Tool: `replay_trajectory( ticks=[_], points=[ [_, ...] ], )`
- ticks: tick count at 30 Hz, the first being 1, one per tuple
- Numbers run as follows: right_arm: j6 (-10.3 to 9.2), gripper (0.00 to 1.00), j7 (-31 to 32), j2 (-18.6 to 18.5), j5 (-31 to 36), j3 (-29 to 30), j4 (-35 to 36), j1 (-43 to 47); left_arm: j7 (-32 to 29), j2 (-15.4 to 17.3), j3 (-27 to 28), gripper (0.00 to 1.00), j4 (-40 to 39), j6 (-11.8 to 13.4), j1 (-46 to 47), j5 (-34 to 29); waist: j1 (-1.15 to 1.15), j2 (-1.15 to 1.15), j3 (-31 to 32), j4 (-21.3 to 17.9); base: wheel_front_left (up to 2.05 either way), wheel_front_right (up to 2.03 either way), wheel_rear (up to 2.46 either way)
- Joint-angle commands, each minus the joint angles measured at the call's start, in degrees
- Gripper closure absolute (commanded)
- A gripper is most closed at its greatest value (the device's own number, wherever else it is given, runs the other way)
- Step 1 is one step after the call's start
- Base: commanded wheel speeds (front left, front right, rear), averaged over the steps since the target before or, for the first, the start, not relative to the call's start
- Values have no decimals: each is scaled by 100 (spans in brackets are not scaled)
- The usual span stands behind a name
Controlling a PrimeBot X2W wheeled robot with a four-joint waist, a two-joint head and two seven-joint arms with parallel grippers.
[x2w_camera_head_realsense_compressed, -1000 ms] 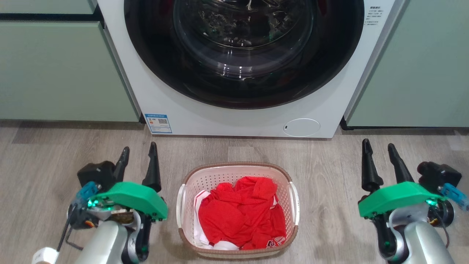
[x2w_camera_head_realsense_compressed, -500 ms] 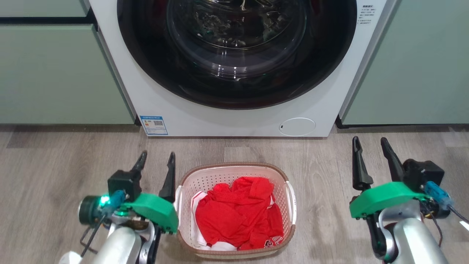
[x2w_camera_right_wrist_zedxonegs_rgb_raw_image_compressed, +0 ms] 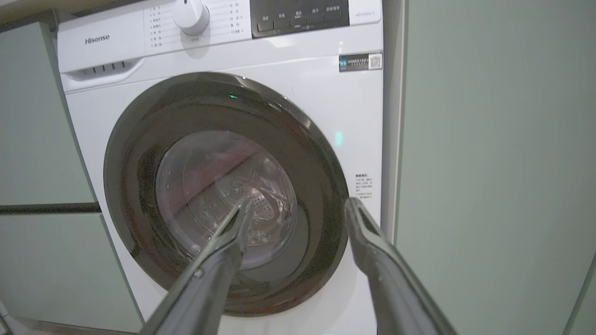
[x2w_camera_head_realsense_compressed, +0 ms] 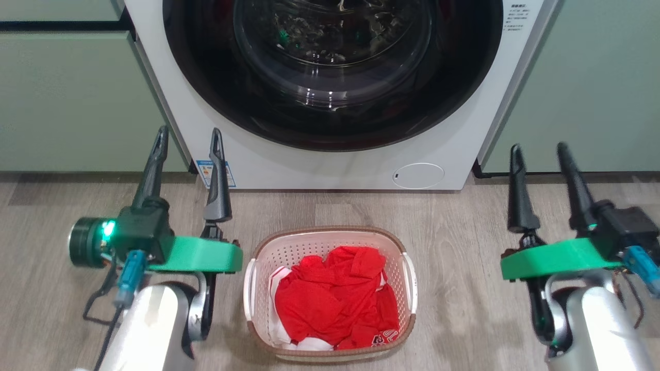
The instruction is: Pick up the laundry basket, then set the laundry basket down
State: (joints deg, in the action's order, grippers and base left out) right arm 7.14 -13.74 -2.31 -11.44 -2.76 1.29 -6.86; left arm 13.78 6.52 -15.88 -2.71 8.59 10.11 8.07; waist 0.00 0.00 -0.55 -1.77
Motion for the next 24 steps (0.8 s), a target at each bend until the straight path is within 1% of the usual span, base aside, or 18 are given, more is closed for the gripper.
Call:
replay_trajectory(
  ticks=[1, 4, 14, 19, 24],
  points=[
    [35, 0, -79, -55, 149, -104, 264, -289, 74, 22, 204, 0, -237, -1, 237, -171, 0, 0, -3, 6, 0, 0, 0],
    [35, 0, -126, -56, 334, -116, 378, -221, 122, -20, 251, 0, -288, -40, 193, -414, 0, 0, -7, 3, 0, 0, 0],
    [35, 0, -126, -56, 272, -101, 345, -154, 122, -132, 341, 0, -154, -314, 99, -509, 0, 0, -41, -56, 0, 0, 0],
    [35, 0, -126, -56, 250, -55, 253, -111, 122, -172, 329, 0, 107, -440, 27, -525, 0, 0, -29, -71, 0, 0, 0],
    [35, 0, -126, -56, 223, -41, -40, -26, 122, -227, 292, 0, 511, -594, -118, -427, 0, 0, -1, -90, 0, 0, 0]
  ],
)
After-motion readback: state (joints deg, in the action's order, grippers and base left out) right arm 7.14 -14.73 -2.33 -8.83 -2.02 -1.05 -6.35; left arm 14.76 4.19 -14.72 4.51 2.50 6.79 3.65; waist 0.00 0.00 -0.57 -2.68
